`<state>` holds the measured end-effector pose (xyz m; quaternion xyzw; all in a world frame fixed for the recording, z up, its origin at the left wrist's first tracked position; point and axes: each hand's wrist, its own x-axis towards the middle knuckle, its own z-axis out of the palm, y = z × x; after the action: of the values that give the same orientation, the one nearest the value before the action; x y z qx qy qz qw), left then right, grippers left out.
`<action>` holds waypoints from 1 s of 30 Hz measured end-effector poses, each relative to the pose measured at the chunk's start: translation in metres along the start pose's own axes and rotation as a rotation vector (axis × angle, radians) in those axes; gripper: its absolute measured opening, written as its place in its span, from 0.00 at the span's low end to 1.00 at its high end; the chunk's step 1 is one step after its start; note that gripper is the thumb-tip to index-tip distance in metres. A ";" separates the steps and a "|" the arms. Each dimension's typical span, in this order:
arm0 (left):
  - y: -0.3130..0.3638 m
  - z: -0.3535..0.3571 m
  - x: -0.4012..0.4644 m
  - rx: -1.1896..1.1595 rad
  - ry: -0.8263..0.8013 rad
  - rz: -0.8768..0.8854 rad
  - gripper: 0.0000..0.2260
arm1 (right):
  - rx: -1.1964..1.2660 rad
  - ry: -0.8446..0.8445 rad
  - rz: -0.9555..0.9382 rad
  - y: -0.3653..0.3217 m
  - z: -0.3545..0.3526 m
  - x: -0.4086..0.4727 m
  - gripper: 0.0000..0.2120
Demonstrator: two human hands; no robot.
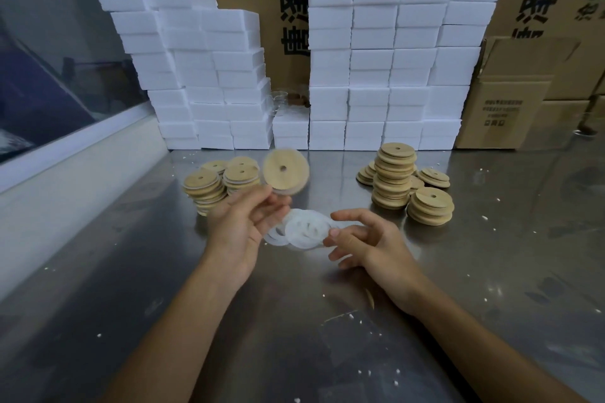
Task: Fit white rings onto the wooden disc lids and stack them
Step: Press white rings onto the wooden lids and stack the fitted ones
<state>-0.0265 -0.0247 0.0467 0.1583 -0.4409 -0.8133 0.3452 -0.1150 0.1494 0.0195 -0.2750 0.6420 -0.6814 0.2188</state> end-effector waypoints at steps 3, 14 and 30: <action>0.018 -0.012 0.010 -0.089 0.101 0.058 0.06 | -0.016 0.016 0.014 0.000 -0.001 -0.001 0.09; 0.029 -0.059 0.041 -0.171 0.405 0.067 0.06 | -0.048 0.029 0.005 0.006 -0.002 0.002 0.05; 0.018 -0.064 0.063 -0.082 0.486 0.066 0.04 | -0.092 0.026 -0.007 0.009 -0.001 0.003 0.04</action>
<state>-0.0283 -0.1147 0.0283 0.3205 -0.3166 -0.7569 0.4734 -0.1186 0.1470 0.0110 -0.2781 0.6744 -0.6555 0.1952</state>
